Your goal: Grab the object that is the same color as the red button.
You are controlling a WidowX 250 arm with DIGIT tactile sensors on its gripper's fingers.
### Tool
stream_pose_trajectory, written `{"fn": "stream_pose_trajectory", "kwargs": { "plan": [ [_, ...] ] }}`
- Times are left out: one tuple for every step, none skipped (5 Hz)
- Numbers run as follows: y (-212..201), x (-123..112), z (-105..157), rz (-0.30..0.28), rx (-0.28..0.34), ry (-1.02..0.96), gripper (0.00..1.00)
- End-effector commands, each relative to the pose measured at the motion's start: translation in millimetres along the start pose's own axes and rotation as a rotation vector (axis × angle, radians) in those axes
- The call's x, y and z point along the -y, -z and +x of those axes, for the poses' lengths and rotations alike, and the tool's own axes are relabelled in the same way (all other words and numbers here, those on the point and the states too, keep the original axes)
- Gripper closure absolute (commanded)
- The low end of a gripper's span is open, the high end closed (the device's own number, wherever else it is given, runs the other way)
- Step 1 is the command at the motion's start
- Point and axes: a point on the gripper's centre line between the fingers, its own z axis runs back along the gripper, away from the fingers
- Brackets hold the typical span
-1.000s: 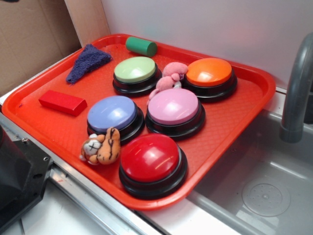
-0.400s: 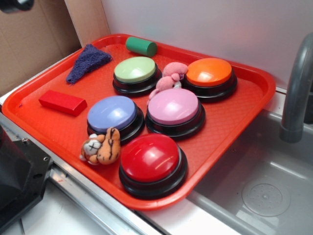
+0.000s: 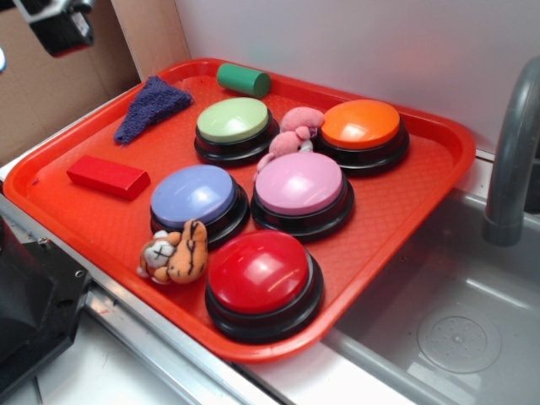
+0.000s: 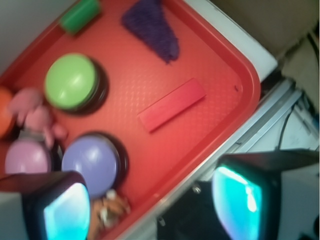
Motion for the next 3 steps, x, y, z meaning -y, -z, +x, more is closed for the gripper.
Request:
{"fn": "stream_pose_trajectory", "kwargs": {
  "plan": [
    [50.6,-16.6,23.8,0.129,0.064,-0.443,0.00],
    [79.0,-21.6,29.9,0.170,0.058,-0.516,0.00],
    [105.8,-27.0,30.7,0.170,0.041,-0.564,0.00]
  ]
}}
